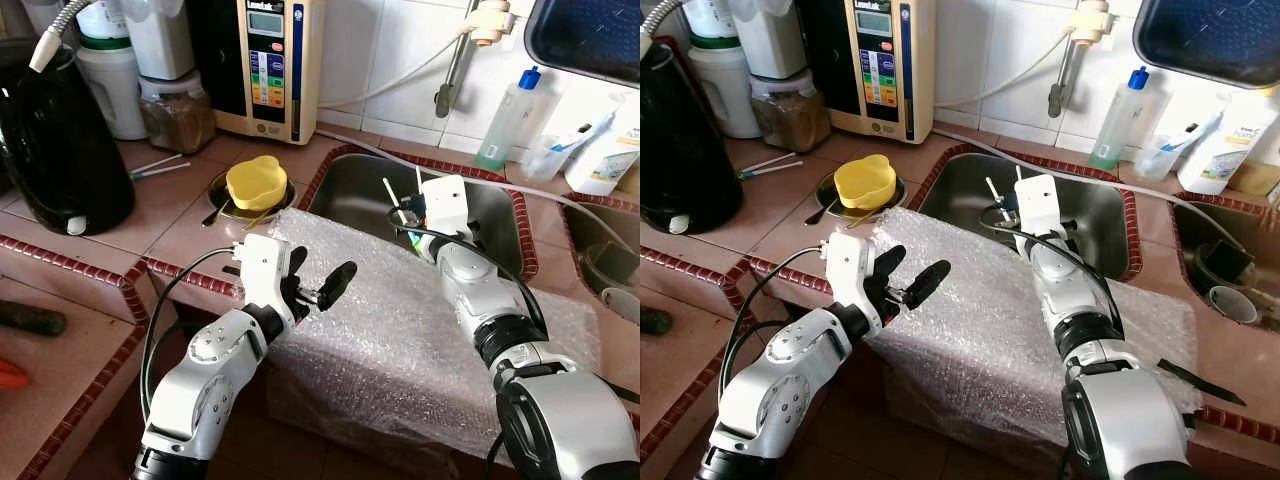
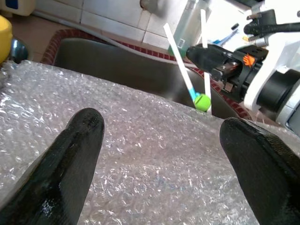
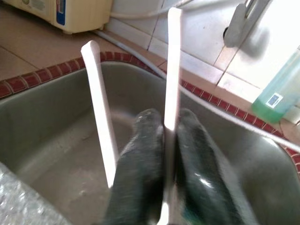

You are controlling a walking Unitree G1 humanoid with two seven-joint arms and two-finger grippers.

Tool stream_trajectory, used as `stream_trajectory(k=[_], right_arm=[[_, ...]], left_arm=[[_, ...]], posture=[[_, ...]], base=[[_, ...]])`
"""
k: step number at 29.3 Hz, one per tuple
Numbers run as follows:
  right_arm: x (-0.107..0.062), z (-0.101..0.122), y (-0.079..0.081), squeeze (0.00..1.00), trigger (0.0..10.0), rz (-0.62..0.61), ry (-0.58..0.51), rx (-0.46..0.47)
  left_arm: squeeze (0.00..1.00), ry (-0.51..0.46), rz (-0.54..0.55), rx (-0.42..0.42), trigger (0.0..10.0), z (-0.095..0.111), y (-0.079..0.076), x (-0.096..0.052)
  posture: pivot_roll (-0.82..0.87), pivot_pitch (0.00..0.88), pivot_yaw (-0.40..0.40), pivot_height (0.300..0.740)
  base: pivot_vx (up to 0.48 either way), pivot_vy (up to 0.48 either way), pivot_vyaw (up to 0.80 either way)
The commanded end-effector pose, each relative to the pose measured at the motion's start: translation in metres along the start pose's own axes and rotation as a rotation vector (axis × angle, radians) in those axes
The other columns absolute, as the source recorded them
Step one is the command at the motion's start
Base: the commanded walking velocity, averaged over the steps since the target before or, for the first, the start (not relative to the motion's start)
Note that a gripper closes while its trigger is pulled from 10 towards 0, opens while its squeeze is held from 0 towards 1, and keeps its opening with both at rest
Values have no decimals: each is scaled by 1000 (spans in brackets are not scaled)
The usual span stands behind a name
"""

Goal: Kitchen organization

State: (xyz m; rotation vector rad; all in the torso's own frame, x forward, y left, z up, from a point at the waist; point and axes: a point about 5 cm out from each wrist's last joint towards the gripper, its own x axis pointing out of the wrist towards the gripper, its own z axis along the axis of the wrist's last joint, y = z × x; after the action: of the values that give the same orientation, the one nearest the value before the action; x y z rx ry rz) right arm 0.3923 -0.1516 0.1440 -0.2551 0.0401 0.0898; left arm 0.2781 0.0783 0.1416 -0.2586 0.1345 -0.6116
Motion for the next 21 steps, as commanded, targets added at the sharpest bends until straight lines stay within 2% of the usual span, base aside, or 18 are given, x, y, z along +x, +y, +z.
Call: stream_trajectory(k=[1, 7, 8, 9, 16, 21], right_arm=[[2, 4, -6, 1000, 10000, -28, -5, 0], [1, 0, -6, 1000, 10000, -41, 7, 25], [1, -1, -6, 1000, 10000, -44, 8, 23], [1, -2, -7, 1000, 10000, -51, 13, 26], [0, -5, -11, 1000, 10000, -71, 29, 76], [1, 3, -11, 1000, 10000, -62, -23, 102]], left_arm=[[1000, -24, -16, 0, 10000, 6, -6, 0], [1000, -9, -20, 22, 10000, 6, -5, 1], [882, -7, -21, 24, 10000, 5, -5, 1], [0, -3, -15, 36, 10000, 5, -4, 1], [0, -5, -28, 44, 10000, 5, -7, 6], [0, -14, -18, 60, 10000, 7, -6, 10]], posture=[[173, 0, -47, 740], [168, 0, -31, 740], [168, 0, -30, 740], [166, 0, -26, 740], [157, 0, -18, 740], [140, 0, -18, 740]], base=[[0, 0, 0], [0, 0, 0], [0, 0, 0], [0, 0, 0], [0, 0, 0], [0, 0, 0]])
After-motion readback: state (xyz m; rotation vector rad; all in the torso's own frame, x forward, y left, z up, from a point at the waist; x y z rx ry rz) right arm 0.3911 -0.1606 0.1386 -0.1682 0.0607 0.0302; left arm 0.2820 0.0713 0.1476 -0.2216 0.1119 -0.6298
